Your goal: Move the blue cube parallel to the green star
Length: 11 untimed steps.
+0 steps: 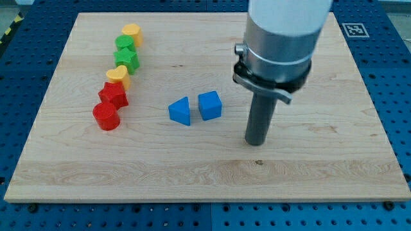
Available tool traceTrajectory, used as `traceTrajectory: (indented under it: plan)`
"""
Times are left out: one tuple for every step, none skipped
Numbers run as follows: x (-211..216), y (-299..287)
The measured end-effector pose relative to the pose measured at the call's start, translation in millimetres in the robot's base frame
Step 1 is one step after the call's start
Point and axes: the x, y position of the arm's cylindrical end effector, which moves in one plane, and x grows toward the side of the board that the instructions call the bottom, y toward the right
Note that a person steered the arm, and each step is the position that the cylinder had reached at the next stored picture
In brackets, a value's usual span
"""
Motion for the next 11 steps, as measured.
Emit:
traceTrajectory:
  plan:
    - [-8.5, -22.0]
    - [-37.5, -56.2]
    - [-57.1, -75.7]
    - [-82.8, -95.8]
    - [-111.7, -116.7]
    - [-135.7, -125.1]
    - [-149.7, -125.8]
    - [-149.7, -125.1]
    - [-149.7, -113.6]
    - [-149.7, -95.6]
    - [-151.2, -79.5]
